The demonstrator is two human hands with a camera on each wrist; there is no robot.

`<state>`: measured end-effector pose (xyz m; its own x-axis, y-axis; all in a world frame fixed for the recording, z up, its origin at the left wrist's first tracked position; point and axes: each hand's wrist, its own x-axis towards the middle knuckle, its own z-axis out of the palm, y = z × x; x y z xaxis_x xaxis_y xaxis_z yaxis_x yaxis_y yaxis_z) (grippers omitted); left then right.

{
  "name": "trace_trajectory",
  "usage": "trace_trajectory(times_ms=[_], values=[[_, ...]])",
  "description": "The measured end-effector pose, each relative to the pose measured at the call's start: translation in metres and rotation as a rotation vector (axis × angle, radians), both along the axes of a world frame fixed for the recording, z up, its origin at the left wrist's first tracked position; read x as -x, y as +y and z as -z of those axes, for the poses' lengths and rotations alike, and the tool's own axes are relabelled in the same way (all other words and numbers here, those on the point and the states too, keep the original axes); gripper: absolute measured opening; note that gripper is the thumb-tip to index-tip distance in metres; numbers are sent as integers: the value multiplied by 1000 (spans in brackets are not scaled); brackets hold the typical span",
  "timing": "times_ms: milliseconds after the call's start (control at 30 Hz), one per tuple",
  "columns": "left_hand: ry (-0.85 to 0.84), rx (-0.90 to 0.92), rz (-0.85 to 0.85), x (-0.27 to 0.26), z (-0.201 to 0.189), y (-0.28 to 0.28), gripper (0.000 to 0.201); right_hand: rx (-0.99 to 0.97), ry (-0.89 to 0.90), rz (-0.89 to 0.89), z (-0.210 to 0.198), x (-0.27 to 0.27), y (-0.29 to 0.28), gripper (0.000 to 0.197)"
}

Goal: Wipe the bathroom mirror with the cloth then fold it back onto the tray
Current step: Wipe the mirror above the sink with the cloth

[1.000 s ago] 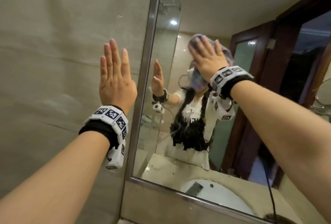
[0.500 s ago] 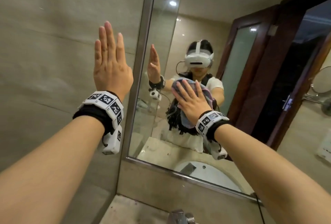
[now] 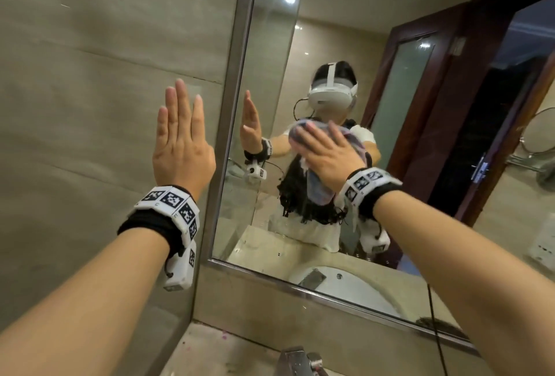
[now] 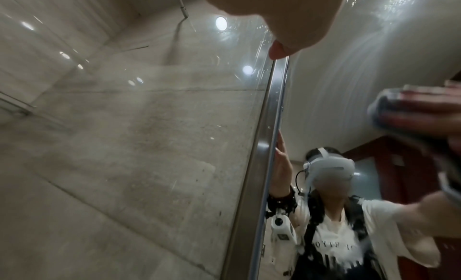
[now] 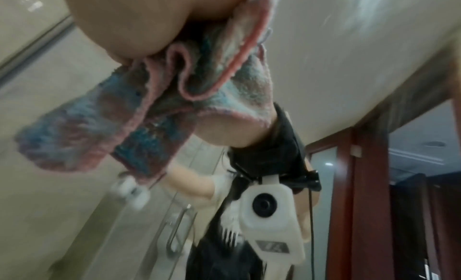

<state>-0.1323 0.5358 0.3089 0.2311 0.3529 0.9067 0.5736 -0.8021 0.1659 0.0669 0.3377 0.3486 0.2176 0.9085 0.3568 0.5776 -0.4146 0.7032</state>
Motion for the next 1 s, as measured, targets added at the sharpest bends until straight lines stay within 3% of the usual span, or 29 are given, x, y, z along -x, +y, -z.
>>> trace_trajectory(times_ms=[133, 300, 500, 667, 867, 1000], values=[[15, 20, 14, -1, 14, 0, 75, -270, 18, 128, -68, 12, -13, 62], [30, 9, 11, -3, 23, 2, 75, -525, 93, 128, -42, 17, 3, 60], [52, -3, 5, -5, 35, 2, 75, -137, 62, 37, 57, 7, 2, 75], [128, -13, -17, -5, 61, 3, 76, -92, 20, 48, 115, 6, 17, 65], [214, -51, -94, -5, 101, 3, 76, 101, 9, -21, 182, 11, 36, 86], [240, -73, -124, -6, 117, 4, 76, 323, -16, -111, 235, 13, 56, 68]])
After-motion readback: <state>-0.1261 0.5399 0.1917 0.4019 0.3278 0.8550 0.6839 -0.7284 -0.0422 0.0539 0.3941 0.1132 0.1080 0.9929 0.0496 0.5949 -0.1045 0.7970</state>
